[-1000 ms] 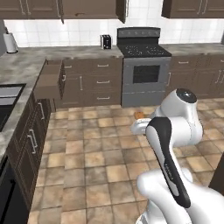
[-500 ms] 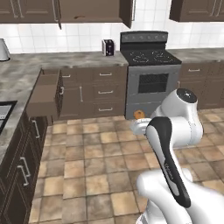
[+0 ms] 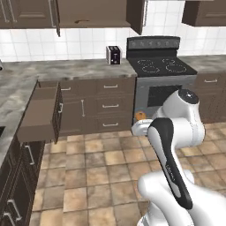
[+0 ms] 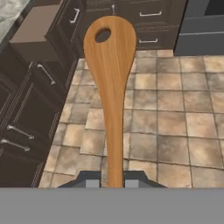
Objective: Organize the utensils by type. Pick up the wooden spoons from the counter and place them in the open cabinet. Then pick up the metallic utensils from the counter and place them in the open drawer.
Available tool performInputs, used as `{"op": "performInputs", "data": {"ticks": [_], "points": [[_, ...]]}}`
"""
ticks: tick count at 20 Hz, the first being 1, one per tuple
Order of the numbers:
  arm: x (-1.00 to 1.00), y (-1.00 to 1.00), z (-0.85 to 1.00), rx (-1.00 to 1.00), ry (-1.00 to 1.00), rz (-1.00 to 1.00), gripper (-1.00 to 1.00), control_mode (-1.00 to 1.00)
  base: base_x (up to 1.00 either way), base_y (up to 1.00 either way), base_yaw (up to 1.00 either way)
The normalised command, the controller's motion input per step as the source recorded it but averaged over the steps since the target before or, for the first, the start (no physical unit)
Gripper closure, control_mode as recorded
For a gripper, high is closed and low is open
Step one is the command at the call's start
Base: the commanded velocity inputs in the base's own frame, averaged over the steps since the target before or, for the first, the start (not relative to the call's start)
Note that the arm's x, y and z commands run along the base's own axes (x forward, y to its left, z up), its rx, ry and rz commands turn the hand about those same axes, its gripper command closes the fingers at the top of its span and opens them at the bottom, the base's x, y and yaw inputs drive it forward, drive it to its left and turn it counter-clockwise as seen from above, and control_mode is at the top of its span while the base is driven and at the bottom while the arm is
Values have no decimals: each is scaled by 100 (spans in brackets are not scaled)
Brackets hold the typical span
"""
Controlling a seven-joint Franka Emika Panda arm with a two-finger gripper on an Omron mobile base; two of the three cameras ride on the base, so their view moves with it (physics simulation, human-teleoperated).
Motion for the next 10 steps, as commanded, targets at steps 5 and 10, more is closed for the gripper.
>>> {"op": "performInputs", "data": {"ticks": [5,10], "points": [[0,0,0,0,0,0,100,100,100,14,0],[0,0,0,0,0,0,100,100,100,15,0]]}}
